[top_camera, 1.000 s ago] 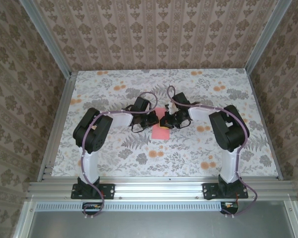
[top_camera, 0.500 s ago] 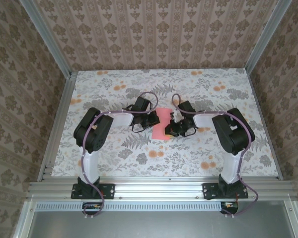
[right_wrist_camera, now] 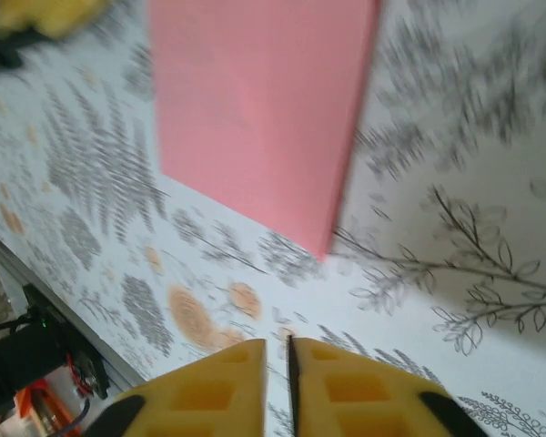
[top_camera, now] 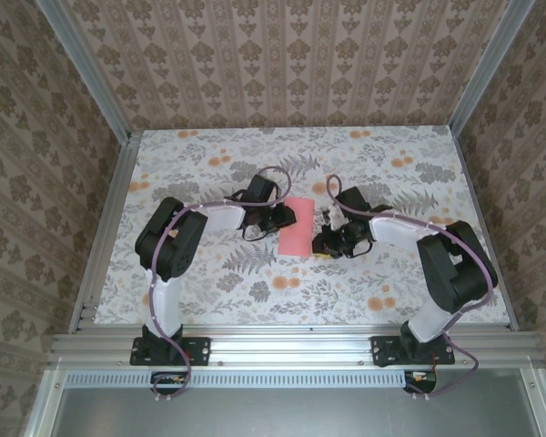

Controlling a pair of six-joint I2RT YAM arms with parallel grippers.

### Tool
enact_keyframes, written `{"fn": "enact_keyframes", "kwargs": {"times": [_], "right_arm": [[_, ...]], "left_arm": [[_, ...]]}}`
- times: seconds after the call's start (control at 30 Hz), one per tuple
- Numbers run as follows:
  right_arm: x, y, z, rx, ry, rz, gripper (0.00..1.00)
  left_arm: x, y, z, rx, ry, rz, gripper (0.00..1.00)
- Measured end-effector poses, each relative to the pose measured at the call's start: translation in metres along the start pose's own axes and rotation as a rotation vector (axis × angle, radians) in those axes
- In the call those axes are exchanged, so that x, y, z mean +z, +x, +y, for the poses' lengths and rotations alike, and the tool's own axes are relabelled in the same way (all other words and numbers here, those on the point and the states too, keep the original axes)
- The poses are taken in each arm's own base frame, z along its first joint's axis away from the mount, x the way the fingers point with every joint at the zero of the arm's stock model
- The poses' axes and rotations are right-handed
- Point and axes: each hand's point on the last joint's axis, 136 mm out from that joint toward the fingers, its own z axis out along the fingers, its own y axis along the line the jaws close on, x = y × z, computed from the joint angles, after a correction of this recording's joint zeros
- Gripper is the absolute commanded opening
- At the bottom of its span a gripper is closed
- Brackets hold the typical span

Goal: Fold a paper plane with a square sheet of paper (pick it up from the middle)
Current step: Fold the triangle a second time at the center of the table.

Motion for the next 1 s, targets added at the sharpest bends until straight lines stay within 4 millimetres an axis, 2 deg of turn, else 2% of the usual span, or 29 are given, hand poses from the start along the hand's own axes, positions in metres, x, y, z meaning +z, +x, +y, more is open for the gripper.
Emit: {"fn": "enact_keyframes", "kwargs": {"times": [0.1,0.2,0.33,0.43,0.6,0.67,0.83,1.0], "right_arm": [[-0.013,-0.029,0.018,-0.049,-0.001,-0.091,0.26],[-0.018,-0.053,0.025,-0.070,0.024,-0.149,0.27],[-0.010,-0.081,0.026,-0.077,0.070,-0.182,0.28],[0.001,-0.092,0.021,-0.076,0.102,-0.175,0.27],[0.018,-0.091,0.009,-0.074,0.147,-0.124,0.27],[0.022,-0.086,0.003,-0.073,0.168,-0.103,0.27],[0.029,-0.080,-0.011,-0.063,0.218,-0.071,0.26],[0.036,-0.079,-0.025,-0.047,0.257,-0.059,0.26]], "left_arm": [[-0.010,-0.010,-0.012,0.014,-0.002,-0.024,0.41],[-0.031,-0.021,-0.030,0.035,0.012,-0.076,0.49],[-0.062,-0.029,-0.046,0.048,0.030,-0.154,0.57],[-0.073,-0.022,-0.042,0.035,0.028,-0.169,0.58],[-0.062,0.003,-0.009,-0.036,-0.022,-0.120,0.58],[-0.059,0.011,-0.001,-0.058,-0.034,-0.102,0.57],[-0.054,0.017,-0.009,-0.072,-0.009,-0.090,0.51],[-0.043,0.022,-0.012,-0.086,0.015,-0.069,0.51]]}}
